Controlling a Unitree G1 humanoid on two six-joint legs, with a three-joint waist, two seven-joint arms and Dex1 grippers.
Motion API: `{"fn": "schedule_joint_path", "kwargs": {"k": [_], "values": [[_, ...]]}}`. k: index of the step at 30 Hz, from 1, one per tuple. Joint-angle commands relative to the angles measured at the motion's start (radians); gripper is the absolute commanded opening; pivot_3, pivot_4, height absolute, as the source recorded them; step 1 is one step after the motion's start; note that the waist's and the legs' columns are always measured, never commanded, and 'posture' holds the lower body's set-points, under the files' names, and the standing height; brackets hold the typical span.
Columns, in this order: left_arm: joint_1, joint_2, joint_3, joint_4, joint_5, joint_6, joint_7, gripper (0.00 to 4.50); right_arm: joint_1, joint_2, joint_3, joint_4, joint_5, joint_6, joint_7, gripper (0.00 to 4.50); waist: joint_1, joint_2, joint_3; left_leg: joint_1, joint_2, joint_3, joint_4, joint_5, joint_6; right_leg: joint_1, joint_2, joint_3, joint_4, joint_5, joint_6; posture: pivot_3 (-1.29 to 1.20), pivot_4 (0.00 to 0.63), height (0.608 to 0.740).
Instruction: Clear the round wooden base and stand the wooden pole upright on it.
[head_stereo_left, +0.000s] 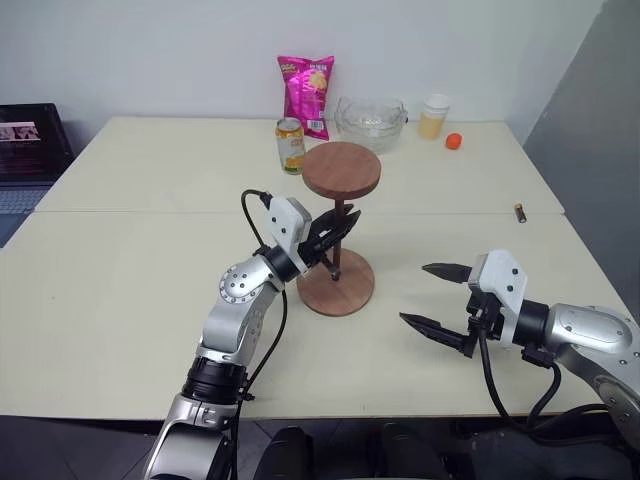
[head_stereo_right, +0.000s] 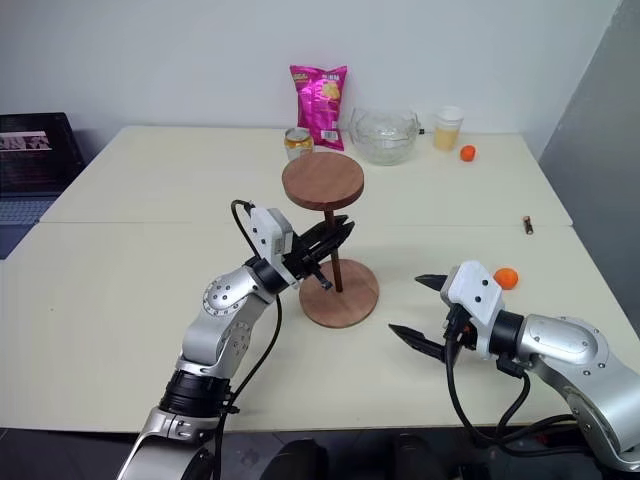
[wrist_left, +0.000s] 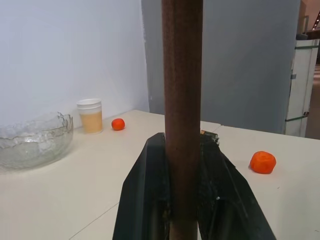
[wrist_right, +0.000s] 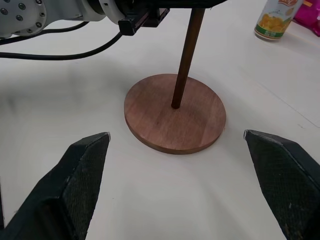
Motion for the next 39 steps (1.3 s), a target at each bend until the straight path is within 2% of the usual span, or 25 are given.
{"fn": "schedule_joint_path", "kwargs": {"k": [1,28,30,33,35,38,39], "values": [[0.039,0.027,-0.002,0.099,0.053,0.073,0.026,0.28,-0.023,-0.003,-0.024,-0.024,0.014,-0.002,-0.003,4.50,0.000,0.001,-0.004,0.000,0.000,0.000,-0.001,0.000,0.000,0.000,0.000,0.000,0.000,0.000,0.000,0.00,0.150,0.740],[0.047,0.056,-0.023,0.100,0.083,0.071,0.054,0.28,-0.046,0.010,-0.010,-0.017,0.005,-0.005,-0.002,4.50,-0.001,0.005,-0.011,0.001,0.000,0.000,-0.003,0.000,0.000,0.000,0.000,0.000,-0.002,0.000,0.001,0.00,0.150,0.740],[0.047,0.053,-0.021,0.097,0.073,0.081,0.055,0.98,-0.045,0.010,-0.010,-0.017,0.004,-0.006,-0.001,4.50,-0.001,0.005,-0.011,0.001,0.000,0.000,-0.003,0.000,0.000,0.000,0.000,0.000,-0.002,0.000,0.001,0.00,0.150,0.740],[0.051,0.050,-0.017,0.066,0.055,0.092,0.034,1.51,-0.041,0.011,-0.010,-0.018,0.001,-0.011,0.000,4.50,-0.006,0.005,-0.005,0.000,0.000,0.001,-0.004,0.000,0.000,-0.002,0.000,0.001,-0.002,0.000,0.001,0.00,0.150,0.740],[0.052,0.049,-0.017,0.053,0.055,0.105,0.019,1.89,-0.041,0.014,-0.009,-0.016,0.000,-0.014,-0.001,4.50,-0.002,-0.001,0.002,-0.006,0.001,0.000,-0.004,0.000,0.000,-0.007,0.001,0.000,-0.002,-0.001,0.001,0.00,0.150,0.740],[0.054,0.049,-0.017,0.041,0.058,0.111,0.005,2.54,-0.039,0.014,-0.008,-0.015,-0.001,-0.017,0.001,4.50,0.009,-0.002,0.003,-0.019,0.001,-0.003,-0.001,0.002,-0.003,-0.019,0.001,-0.002,0.000,0.000,0.000,0.00,0.150,0.740],[0.056,0.050,-0.018,0.034,0.056,0.115,-0.001,2.79,-0.038,0.015,-0.008,-0.014,-0.002,-0.018,0.001,4.50,0.013,-0.002,0.003,-0.019,0.000,-0.003,-0.001,0.004,-0.006,-0.019,0.000,-0.002,0.000,0.003,-0.004,0.00,0.150,0.740]]}}
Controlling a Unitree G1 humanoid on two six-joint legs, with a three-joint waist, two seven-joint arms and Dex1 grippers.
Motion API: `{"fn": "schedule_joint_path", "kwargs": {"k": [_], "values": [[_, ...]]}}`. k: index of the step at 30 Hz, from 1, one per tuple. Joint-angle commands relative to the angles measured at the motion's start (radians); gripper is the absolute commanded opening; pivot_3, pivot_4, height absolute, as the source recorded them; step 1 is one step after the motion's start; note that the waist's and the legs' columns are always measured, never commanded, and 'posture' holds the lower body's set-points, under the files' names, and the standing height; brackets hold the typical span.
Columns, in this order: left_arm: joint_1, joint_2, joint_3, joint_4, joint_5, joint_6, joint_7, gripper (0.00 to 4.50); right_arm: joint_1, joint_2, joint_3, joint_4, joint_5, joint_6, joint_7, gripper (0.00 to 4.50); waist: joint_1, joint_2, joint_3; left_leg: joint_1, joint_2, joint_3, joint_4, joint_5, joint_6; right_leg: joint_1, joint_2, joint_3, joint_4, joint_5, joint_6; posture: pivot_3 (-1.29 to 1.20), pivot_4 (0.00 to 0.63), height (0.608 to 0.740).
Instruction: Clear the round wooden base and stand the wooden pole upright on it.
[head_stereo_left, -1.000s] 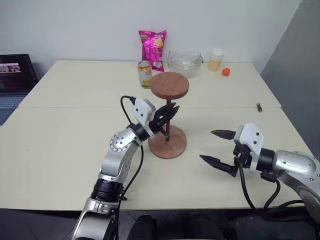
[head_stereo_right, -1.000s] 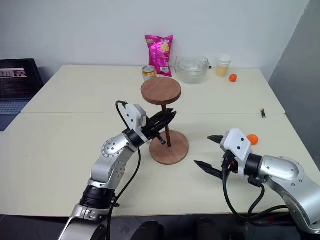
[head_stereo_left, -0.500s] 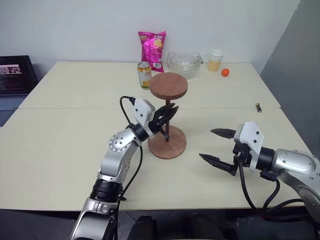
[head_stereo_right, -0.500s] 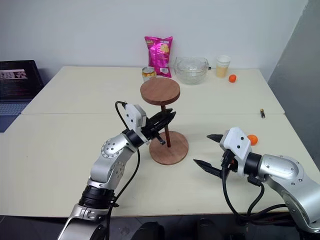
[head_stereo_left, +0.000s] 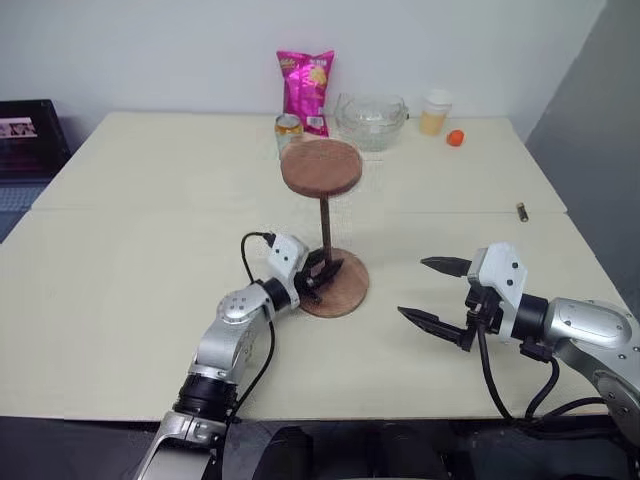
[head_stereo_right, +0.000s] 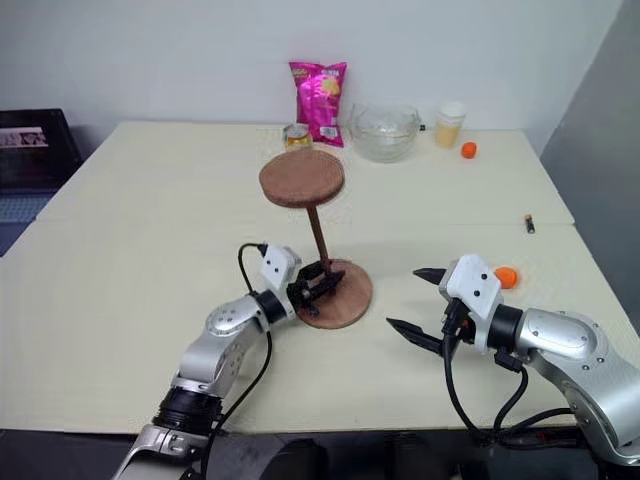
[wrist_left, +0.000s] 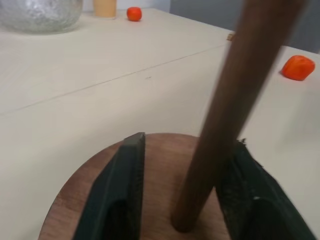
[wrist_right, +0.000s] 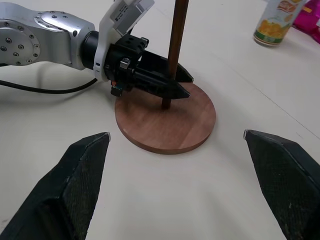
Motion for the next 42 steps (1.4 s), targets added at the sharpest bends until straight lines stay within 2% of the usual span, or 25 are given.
{"fn": "schedule_joint_path", "kwargs": {"k": [1,8,17,22,27,31,33,37,42], "values": [[-0.019,0.002,0.003,-0.067,-0.006,0.001,-0.025,2.95,-0.005,0.002,-0.012,-0.014,-0.001,-0.024,0.002,4.50,0.006,0.000,0.000,0.000,-0.001,0.000,0.000,0.000,0.000,0.000,-0.001,0.000,-0.001,0.000,0.000,0.00,0.150,0.740],[-0.015,0.020,0.003,-0.091,0.007,-0.006,-0.062,4.44,-0.011,0.006,-0.006,-0.010,-0.003,-0.025,0.001,4.50,0.012,0.000,0.001,-0.001,-0.001,0.001,-0.001,-0.002,0.003,0.001,-0.002,0.000,-0.005,0.000,0.000,0.00,0.150,0.740],[-0.009,0.104,0.003,-0.146,0.007,-0.011,-0.159,4.44,-0.019,0.007,0.002,-0.001,-0.012,-0.032,0.002,4.50,0.011,0.000,0.001,-0.001,-0.001,0.001,-0.001,-0.002,0.004,0.001,-0.001,0.000,-0.004,0.000,0.000,0.00,0.150,0.740],[0.035,0.240,0.038,-0.258,-0.065,0.080,-0.290,4.44,-0.012,0.001,0.004,0.008,-0.023,-0.045,0.006,4.50,0.003,0.001,0.003,-0.001,0.000,0.001,-0.001,-0.002,0.003,0.000,-0.001,0.000,-0.004,0.000,0.000,0.00,0.150,0.740],[0.083,0.394,0.124,-0.328,-0.093,0.193,-0.311,4.44,-0.018,-0.007,-0.004,0.032,-0.028,-0.055,0.024,4.50,-0.003,0.002,0.006,0.000,0.000,0.001,-0.001,-0.002,0.004,0.000,-0.001,0.000,-0.002,0.000,0.000,0.00,0.150,0.740],[0.106,0.408,0.215,-0.360,-0.111,0.225,-0.230,4.44,-0.042,-0.009,-0.006,0.074,-0.041,-0.080,0.047,4.50,-0.007,0.002,0.006,0.000,0.000,0.001,-0.001,-0.002,0.004,0.000,-0.001,0.000,-0.002,0.000,0.000,0.00,0.150,0.740],[0.127,0.388,0.293,-0.373,-0.172,0.250,-0.204,4.44,-0.059,-0.012,-0.013,0.105,-0.048,-0.102,0.066,4.50,-0.008,0.002,0.007,0.000,0.000,0.001,-0.001,-0.002,0.004,0.000,-0.001,0.000,-0.002,0.000,0.000,0.00,0.150,0.740],[0.196,0.458,0.379,-0.402,-0.127,0.216,-0.191,4.44,-0.078,-0.044,-0.035,0.169,-0.042,-0.140,0.139,4.50,-0.009,0.001,0.008,0.000,0.000,0.001,-0.001,-0.002,0.004,0.000,-0.001,0.000,-0.002,0.000,0.000,0.00,0.150,0.740],[0.298,0.564,0.466,-0.482,-0.180,0.324,-0.235,4.44,-0.093,-0.101,-0.054,0.242,-0.016,-0.168,0.259,4.50,-0.009,0.002,0.009,0.000,0.000,0.001,-0.001,-0.002,0.004,0.000,-0.001,0.001,-0.002,0.000,0.000,0.00,0.150,0.740]]}}
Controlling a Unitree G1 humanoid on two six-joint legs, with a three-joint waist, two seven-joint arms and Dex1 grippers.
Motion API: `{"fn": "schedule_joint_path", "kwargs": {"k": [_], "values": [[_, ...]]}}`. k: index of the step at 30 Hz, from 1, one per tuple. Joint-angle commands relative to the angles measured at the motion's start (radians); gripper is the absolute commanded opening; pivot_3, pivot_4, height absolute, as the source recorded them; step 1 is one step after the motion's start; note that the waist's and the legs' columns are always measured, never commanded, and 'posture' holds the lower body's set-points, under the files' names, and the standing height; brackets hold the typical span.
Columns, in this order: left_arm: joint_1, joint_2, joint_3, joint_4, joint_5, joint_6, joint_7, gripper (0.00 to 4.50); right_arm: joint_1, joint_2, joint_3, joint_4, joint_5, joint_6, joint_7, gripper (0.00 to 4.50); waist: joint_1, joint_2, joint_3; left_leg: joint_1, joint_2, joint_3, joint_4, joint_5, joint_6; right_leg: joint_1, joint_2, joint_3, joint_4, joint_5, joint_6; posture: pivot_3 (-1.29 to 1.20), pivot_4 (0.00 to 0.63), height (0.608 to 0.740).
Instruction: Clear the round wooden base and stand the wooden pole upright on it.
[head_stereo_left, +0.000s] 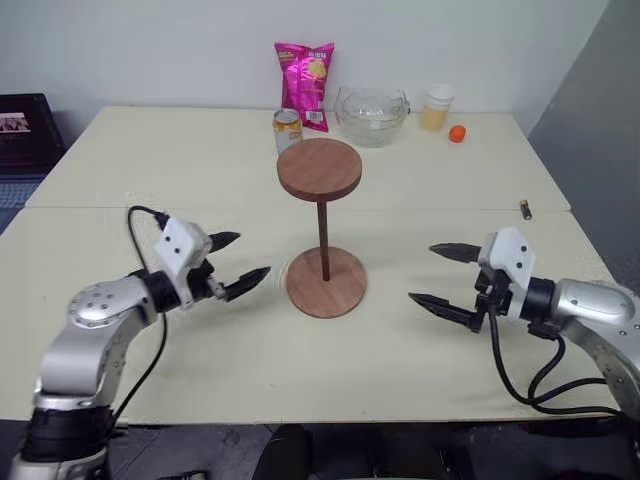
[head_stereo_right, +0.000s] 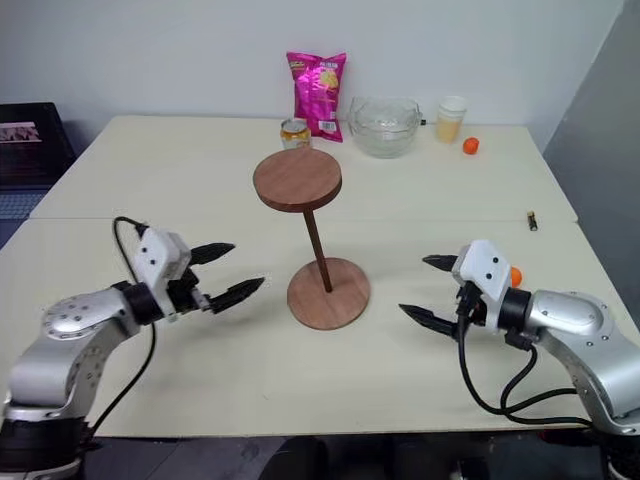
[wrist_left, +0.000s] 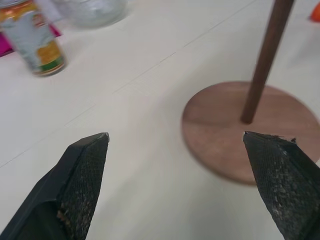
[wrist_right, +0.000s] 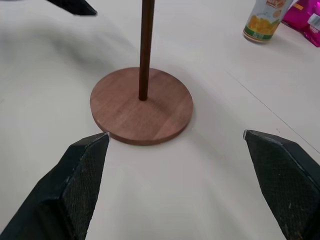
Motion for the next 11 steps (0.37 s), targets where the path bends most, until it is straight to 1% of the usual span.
{"fn": "schedule_joint_path", "kwargs": {"k": [1,4,7,11], "values": [[0.085,0.084,0.091,-0.110,-0.040,0.043,-0.059,4.44,-0.031,-0.044,-0.039,0.050,0.028,-0.041,0.107,4.50,0.000,0.000,0.001,0.000,0.000,0.000,0.000,0.000,0.000,0.000,0.000,0.000,0.000,0.000,0.000,0.00,0.150,0.740],[0.126,0.108,0.117,-0.129,-0.045,0.035,-0.077,4.44,-0.049,-0.051,-0.041,0.081,0.031,-0.049,0.137,4.50,0.000,0.001,0.001,0.000,0.000,0.001,0.000,0.000,0.000,0.000,-0.001,0.000,0.000,0.000,0.000,0.00,0.150,0.740],[0.141,0.115,0.149,-0.143,-0.073,0.088,-0.060,4.44,-0.065,-0.053,-0.039,0.109,0.028,-0.060,0.167,4.50,0.001,0.002,0.002,0.000,0.000,0.000,0.000,0.000,0.000,0.000,-0.001,0.000,0.000,0.000,0.000,0.00,0.150,0.740],[0.140,0.109,0.163,-0.138,-0.096,0.087,-0.075,4.44,-0.091,-0.040,-0.020,0.133,0.016,-0.072,0.181,4.50,0.001,0.002,0.002,0.000,0.000,0.001,0.000,0.000,0.000,0.000,-0.001,0.000,0.000,0.000,0.000,0.00,0.150,0.740]]}}
